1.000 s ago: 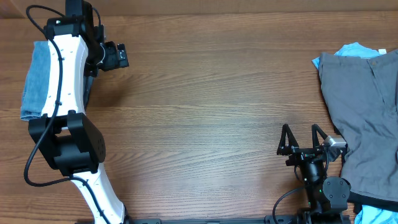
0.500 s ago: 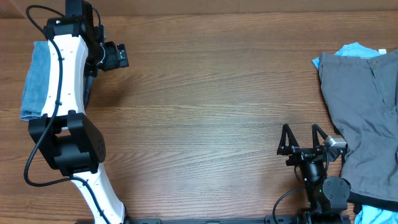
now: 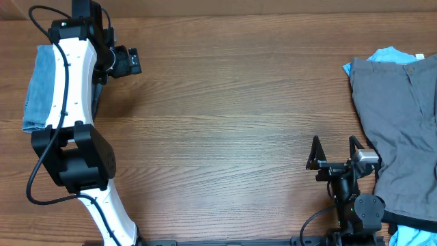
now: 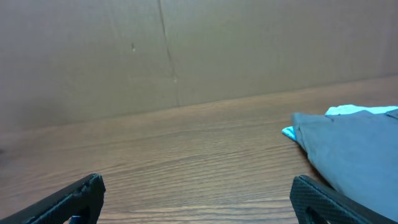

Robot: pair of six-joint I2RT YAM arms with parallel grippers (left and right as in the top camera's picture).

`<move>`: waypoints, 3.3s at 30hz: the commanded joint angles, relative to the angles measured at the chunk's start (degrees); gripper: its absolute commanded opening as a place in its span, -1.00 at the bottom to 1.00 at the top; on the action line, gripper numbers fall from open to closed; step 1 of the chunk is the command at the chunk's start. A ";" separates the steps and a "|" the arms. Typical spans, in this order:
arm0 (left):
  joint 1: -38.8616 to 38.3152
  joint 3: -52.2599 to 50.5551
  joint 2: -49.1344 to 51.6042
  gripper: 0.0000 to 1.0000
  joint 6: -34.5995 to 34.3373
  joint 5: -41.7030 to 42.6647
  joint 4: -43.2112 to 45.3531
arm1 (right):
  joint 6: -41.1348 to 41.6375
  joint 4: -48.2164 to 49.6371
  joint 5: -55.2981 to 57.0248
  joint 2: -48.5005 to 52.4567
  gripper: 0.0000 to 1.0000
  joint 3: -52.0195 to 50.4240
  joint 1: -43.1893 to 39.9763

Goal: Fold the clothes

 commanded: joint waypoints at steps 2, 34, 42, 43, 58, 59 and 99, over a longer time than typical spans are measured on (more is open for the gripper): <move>0.26 0.90 -1.01 1.00 -0.22 0.61 0.02 | -1.92 0.31 0.83 -0.24 1.00 -0.57 -0.33; -7.61 0.81 -49.55 1.00 -0.20 0.42 -0.22 | -1.92 0.31 0.83 -0.24 1.00 -0.57 -0.33; -7.63 0.79 -66.38 1.00 -0.20 0.42 -0.48 | -1.92 0.31 0.83 -0.24 1.00 -0.57 -0.33; -7.63 0.79 -68.46 1.00 -0.20 0.42 -0.50 | -1.92 0.31 0.83 -0.24 1.00 -0.57 -0.33; -7.61 -19.56 -97.68 1.00 0.44 -3.65 -3.28 | -1.92 0.31 0.83 -0.24 1.00 -0.57 -0.33; -7.61 -21.92 -99.67 1.00 0.42 -3.65 -3.26 | -1.92 0.31 0.83 -0.24 1.00 -0.57 -0.33; -7.58 -92.30 -121.37 1.00 0.42 -1.31 67.89 | -1.92 0.31 0.83 -0.24 1.00 -0.57 -0.33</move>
